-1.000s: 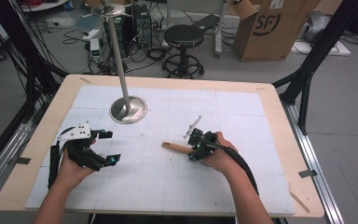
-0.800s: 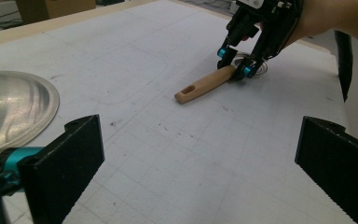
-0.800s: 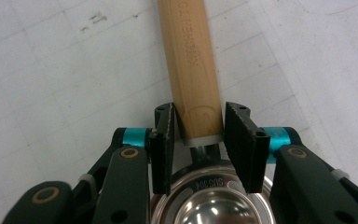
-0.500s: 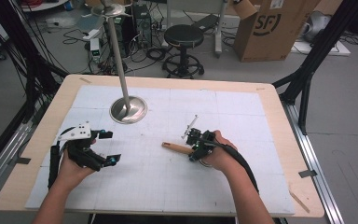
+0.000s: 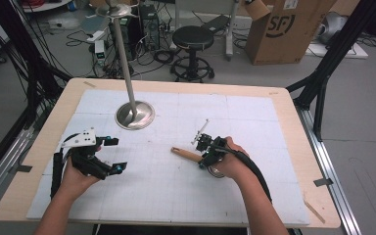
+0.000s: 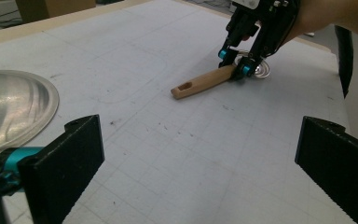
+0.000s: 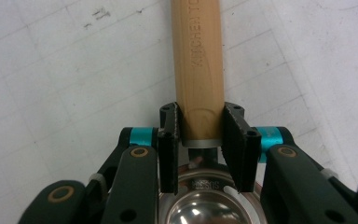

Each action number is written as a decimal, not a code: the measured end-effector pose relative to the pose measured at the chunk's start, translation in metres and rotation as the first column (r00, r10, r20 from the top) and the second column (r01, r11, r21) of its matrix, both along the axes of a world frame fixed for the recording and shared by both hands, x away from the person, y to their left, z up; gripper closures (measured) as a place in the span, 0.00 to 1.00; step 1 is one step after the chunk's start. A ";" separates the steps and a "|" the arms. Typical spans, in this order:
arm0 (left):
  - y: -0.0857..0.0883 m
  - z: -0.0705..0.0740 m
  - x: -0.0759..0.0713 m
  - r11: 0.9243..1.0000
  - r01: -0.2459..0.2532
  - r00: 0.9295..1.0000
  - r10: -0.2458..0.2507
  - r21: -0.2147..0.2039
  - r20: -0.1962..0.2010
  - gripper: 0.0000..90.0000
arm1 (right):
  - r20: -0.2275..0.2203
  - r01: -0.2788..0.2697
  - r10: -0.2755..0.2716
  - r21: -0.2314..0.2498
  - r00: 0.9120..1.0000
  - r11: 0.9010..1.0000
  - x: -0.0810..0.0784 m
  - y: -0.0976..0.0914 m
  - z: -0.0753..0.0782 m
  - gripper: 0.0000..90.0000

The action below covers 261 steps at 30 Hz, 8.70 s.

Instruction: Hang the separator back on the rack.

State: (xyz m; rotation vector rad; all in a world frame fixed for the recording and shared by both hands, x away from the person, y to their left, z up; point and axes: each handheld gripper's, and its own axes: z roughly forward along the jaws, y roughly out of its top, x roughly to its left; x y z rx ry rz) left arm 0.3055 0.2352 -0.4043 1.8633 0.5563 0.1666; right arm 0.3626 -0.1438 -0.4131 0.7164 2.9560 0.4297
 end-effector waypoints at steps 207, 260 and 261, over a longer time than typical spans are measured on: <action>0.008 0.006 0.000 0.998 0.007 1.000 -0.006 -0.059 0.027 0.02 | 0.222 -0.159 0.007 0.677 0.975 0.718 0.133 0.093 0.211 0.77; 0.006 0.006 0.000 0.998 0.011 1.000 -0.010 -0.054 0.027 0.02 | 0.256 -0.156 -0.002 0.596 0.967 0.788 0.121 0.103 0.216 0.56; 0.006 0.006 0.000 0.998 0.011 1.000 -0.009 -0.054 0.026 0.02 | 0.256 -0.156 -0.002 0.596 0.967 0.788 0.121 0.103 0.216 0.56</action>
